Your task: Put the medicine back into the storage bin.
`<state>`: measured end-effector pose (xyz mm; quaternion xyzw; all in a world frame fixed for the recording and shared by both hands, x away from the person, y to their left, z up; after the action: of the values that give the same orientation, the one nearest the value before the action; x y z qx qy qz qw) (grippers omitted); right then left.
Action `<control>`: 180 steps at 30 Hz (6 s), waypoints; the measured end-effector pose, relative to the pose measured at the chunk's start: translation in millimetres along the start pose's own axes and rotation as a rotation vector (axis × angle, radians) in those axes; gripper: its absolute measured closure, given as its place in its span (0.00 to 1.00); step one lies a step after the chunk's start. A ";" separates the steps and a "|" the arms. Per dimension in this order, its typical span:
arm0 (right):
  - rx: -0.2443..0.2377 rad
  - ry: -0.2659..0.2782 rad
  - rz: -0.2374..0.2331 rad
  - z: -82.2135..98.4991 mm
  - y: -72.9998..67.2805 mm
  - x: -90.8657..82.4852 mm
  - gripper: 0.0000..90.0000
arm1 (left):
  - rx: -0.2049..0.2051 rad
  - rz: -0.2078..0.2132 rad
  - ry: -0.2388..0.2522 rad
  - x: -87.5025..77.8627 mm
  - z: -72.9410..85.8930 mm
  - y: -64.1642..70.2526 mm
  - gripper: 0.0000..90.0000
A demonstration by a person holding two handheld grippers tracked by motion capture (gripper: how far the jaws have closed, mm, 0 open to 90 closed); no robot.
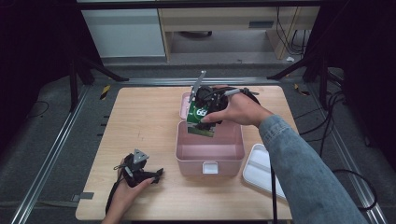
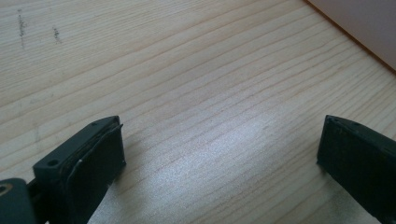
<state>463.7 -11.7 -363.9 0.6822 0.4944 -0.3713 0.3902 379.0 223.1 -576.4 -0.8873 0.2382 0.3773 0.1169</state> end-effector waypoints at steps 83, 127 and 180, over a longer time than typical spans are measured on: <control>-0.101 -0.092 -0.167 8.8 -40.6 110.0 0.18 | 0.000 0.000 0.000 0.0 0.0 0.0 0.00; -0.053 -0.073 -0.211 29.7 -41.0 147.0 0.16 | -0.002 0.000 0.002 0.1 0.0 0.2 0.00; 0.470 0.142 0.118 247.2 -34.5 -22.8 0.60 | -0.002 -0.003 0.000 -0.1 0.2 0.2 0.00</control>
<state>395.2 -235.7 -453.0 0.8062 0.3800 -0.4038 0.2062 378.7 223.0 -576.4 -0.8878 0.2363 0.3772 0.1167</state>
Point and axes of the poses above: each handheld gripper's, and its own axes: x roughly forward along the jaws, z roughly out of its underside, y roughly to its right, the point moved 6 cm from there along x, roughly forward along the jaws, and after that the axes turned 1 degree about -y, right-handed, at the moved point
